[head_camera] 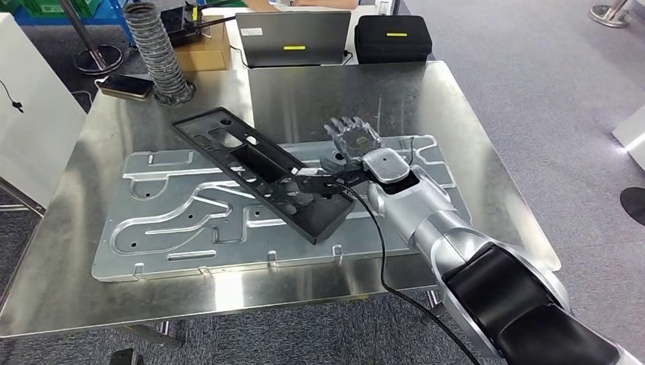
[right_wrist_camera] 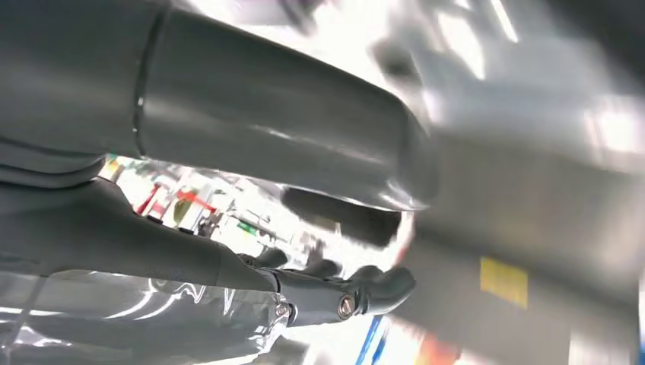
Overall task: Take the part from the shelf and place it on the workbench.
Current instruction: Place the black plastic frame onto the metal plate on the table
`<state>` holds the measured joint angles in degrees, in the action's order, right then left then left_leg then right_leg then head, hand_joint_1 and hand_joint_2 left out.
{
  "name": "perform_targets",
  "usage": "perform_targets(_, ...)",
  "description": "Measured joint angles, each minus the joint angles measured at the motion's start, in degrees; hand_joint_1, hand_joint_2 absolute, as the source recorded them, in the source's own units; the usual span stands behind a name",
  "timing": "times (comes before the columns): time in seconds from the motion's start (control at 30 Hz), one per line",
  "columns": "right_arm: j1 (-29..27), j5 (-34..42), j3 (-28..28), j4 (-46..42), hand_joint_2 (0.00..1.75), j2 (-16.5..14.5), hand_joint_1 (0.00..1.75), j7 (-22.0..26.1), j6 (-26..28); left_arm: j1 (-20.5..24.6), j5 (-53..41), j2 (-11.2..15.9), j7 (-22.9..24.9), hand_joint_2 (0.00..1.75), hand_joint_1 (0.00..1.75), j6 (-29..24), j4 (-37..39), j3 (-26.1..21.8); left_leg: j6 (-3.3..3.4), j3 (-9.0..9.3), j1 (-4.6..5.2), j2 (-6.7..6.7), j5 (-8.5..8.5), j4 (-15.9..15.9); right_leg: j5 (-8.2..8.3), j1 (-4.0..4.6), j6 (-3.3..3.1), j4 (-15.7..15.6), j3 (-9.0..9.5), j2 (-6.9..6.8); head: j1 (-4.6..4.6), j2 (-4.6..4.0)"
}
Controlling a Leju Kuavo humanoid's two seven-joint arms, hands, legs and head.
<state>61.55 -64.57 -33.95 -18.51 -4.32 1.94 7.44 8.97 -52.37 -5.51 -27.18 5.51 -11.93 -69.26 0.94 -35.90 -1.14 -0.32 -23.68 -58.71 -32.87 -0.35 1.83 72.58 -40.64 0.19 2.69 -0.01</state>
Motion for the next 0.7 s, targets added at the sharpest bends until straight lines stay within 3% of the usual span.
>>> perform_targets(0.03,-1.03,2.02,1.37,-1.00,0.00,0.49,0.00,1.39,5.30,-0.12,0.22,0.01,-0.53,0.00,0.00,0.59,0.00,-0.01,0.08,0.08,0.05,-0.05,-0.06,-0.01,-0.12,0.00,-0.01,1.95,-1.18,0.00,0.00,0.00)
perform_targets(0.07,-2.73,3.61,3.48,-3.23,0.00,1.14,0.00,3.43,11.54,-0.26,0.40,0.01,-1.05,0.00,0.00,1.25,0.00,-0.02,0.16,0.23,0.10,-0.18,-0.13,-0.01,0.90,0.02,-0.14,1.68,-1.26,0.00,0.00,-0.01)
perform_targets(0.13,-8.40,5.23,10.51,-12.84,0.00,2.51,0.00,10.05,24.58,-0.63,0.70,-0.01,-1.85,0.00,0.00,2.44,0.00,-0.03,0.22,0.70,0.18,-0.77,-0.35,-0.01,5.20,0.25,-0.90,-5.04,1.75,-0.01,0.00,-0.01)
perform_targets(0.2,-15.50,7.69,20.91,-26.84,0.00,3.07,0.00,19.29,31.92,-1.15,0.97,-0.13,-2.12,0.00,0.00,3.00,0.02,-0.04,0.01,1.01,0.27,-1.35,-0.61,-0.02,7.86,0.79,-1.92,-12.12,5.14,-0.28,0.01,0.00)
perform_targets(0.3,-27.99,17.90,36.85,-48.85,0.00,2.35,0.00,32.87,32.89,-2.46,1.73,-0.04,-2.25,0.00,0.00,3.26,0.02,-0.19,-0.72,1.24,-0.03,-2.11,-0.80,0.27,7.79,1.37,-2.53,-14.98,6.63,-1.05,0.00,0.01)
perform_targets(0.37,-35.68,22.73,45.30,-61.55,0.00,1.58,0.00,36.78,32.77,-3.67,2.40,0.22,-2.32,0.00,0.00,3.33,0.02,-0.52,-1.21,1.34,0.08,-1.86,-1.73,-0.23,8.00,0.93,-2.77,-15.98,7.42,-1.35,0.00,0.01)
perform_targets(0.43,-41.41,25.38,51.51,-70.37,0.00,0.92,0.00,37.68,32.70,-4.30,3.14,0.51,-2.02,0.00,0.00,3.15,0.02,-1.11,-1.56,-0.22,0.18,-0.92,-4.77,-4.62,8.33,0.37,-2.96,-16.84,7.99,-1.30,0.01,0.01)
perform_targets(0.5,-46.66,27.95,56.25,-76.28,0.00,0.63,0.00,37.87,32.67,-4.38,3.79,0.73,-1.47,0.00,0.00,2.92,0.02,-1.73,-1.99,-3.12,0.04,-0.41,-8.51,-11.77,8.34,0.29,-3.10,-16.81,8.05,-1.17,0.02,0.00)
perform_targets(0.53,-48.95,28.94,58.14,-78.21,0.00,0.51,0.00,37.88,32.66,-4.41,4.01,0.85,-1.26,0.00,0.00,2.84,0.02,-1.95,-2.21,-3.96,-0.05,-0.29,-9.33,-14.00,8.32,0.25,-3.07,-16.63,7.97,-1.09,0.02,0.00)
perform_targets(0.57,-50.85,29.74,59.83,-79.82,0.00,0.42,0.00,37.88,32.66,-4.44,4.13,0.98,-1.09,0.00,0.00,2.78,0.02,-2.14,-2.39,-3.88,-0.11,-0.20,-9.15,-14.28,8.28,0.17,-2.99,-16.39,7.82,-0.96,0.02,0.00)
perform_targets(0.63,-53.63,30.91,62.54,-82.12,0.00,0.31,0.00,37.89,32.65,-4.43,4.25,1.18,-0.92,0.00,0.00,2.71,0.02,-2.45,-2.54,-0.62,-0.26,-0.07,-6.19,-8.74,8.06,-0.03,-2.66,-15.68,7.48,-0.63,0.02,0.00)
perform_targets(0.7,-55.89,32.12,64.77,-83.55,0.00,0.31,0.00,37.93,32.65,-4.23,4.24,1.33,-0.79,0.00,0.00,2.69,0.02,-2.70,-2.18,3.08,-0.24,-0.14,-3.96,-2.10,7.76,0.01,-2.03,-14.84,7.11,-0.40,0.02,0.01)
